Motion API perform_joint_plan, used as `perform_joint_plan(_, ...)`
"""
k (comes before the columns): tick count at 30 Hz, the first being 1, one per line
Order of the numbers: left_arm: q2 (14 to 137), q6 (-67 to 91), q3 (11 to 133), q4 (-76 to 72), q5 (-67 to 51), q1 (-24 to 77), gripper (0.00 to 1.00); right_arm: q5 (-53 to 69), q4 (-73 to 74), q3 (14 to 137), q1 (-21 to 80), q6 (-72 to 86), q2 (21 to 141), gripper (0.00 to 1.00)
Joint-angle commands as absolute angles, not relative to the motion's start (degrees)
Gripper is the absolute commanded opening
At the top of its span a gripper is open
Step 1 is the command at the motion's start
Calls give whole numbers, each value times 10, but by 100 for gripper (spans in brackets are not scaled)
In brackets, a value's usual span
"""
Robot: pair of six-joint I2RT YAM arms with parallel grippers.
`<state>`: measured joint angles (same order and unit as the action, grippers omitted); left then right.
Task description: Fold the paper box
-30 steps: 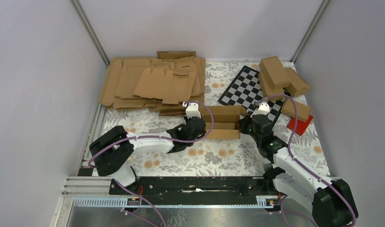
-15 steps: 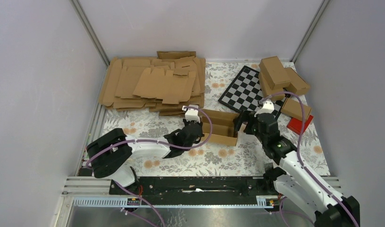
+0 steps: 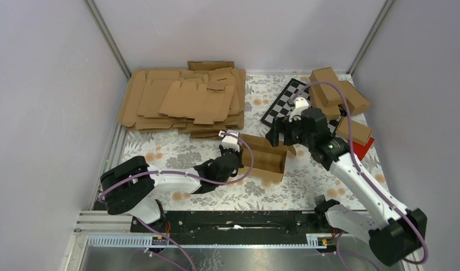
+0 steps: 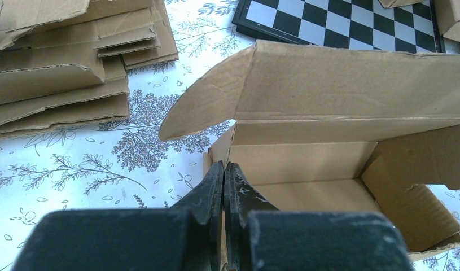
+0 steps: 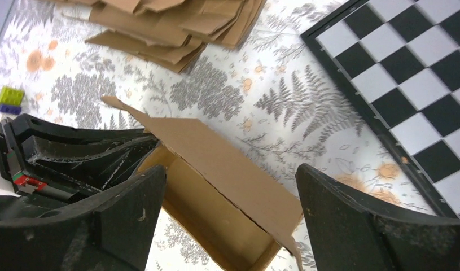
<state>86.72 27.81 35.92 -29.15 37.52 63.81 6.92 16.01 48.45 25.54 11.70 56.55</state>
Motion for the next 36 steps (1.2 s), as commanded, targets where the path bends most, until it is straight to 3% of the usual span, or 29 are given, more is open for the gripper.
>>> perform_joint_plan(1, 844, 264, 343, -339, 367, 644, 0, 150, 218, 535, 282, 76, 629, 90)
perform_joint_plan(4, 840, 262, 326, -360, 359, 646, 0, 119, 236, 540, 322, 60, 655, 86)
perform_joint_plan(9, 837, 255, 300, -394, 342, 649, 0, 116, 245, 530, 340, 62, 661, 68)
perform_joint_plan(22, 805, 264, 266, -386, 320, 654, 1, 102, 232, 468, 396, 84, 639, 45)
perform_joint_plan(26, 779, 268, 281, -336, 305, 654, 24, 61, 232, 463, 417, 92, 642, 43)
perform_joint_plan(29, 747, 288, 304, -261, 292, 654, 52, 31, 233, 460, 421, 99, 644, 42)
perform_joint_plan(33, 709, 333, 333, -139, 293, 653, 65, 14, 232, 459, 422, 102, 648, 38)
perform_joint_plan(36, 691, 371, 369, -28, 285, 653, 68, 14, 232, 460, 423, 101, 645, 38)
